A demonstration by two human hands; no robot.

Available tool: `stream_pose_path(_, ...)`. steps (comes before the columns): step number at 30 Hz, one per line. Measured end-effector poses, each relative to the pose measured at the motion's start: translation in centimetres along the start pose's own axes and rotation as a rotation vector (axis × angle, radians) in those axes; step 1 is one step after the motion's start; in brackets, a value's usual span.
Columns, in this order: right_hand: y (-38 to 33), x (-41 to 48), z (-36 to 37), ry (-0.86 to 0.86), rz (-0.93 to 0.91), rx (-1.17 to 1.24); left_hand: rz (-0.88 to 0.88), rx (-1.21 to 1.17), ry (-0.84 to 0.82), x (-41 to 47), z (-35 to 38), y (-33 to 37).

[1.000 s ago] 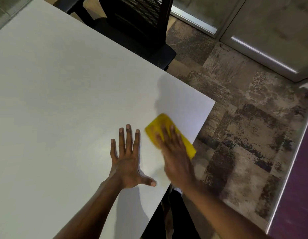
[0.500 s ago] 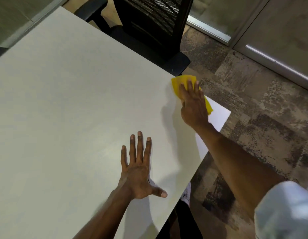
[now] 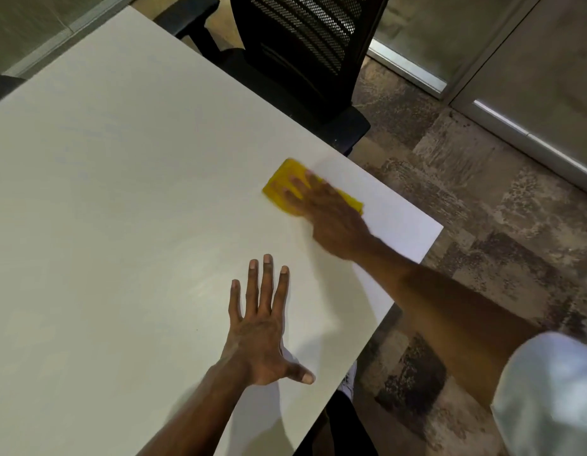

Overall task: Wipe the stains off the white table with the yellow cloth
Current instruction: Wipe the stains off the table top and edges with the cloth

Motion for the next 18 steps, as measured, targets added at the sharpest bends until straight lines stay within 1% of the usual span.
stream_pose_path(4,6.1,3.8,-2.8,0.022,0.283,0.024,0.001,0.004,0.006,0.0,0.3,0.0)
stream_pose_path(7,6.5,4.7,-2.8,0.046,0.394,-0.005,-0.002,-0.006,0.006,0.2,0.5,-0.1)
stream_pose_path(10,4.2,2.3,-1.6,0.077,0.426,0.007,-0.005,-0.006,0.011,0.2,0.5,-0.2)
stream_pose_path(15,-0.9,-6.0,1.2,0.117,0.410,0.038,0.018,0.018,0.005,0.3,0.4,0.0)
stream_pose_path(18,-0.8,-6.2,2.1,0.093,0.374,0.015,0.011,0.031,-0.004,0.6,0.6,-0.1)
Point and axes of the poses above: each hand's wrist, its own x-axis towards the middle knuckle, its own z-axis out of the palm, y = z × x, the point moved 10 cm from there along x, towards the middle knuckle, and after that the axes turned 1 degree about x, right-handed, at the moved point
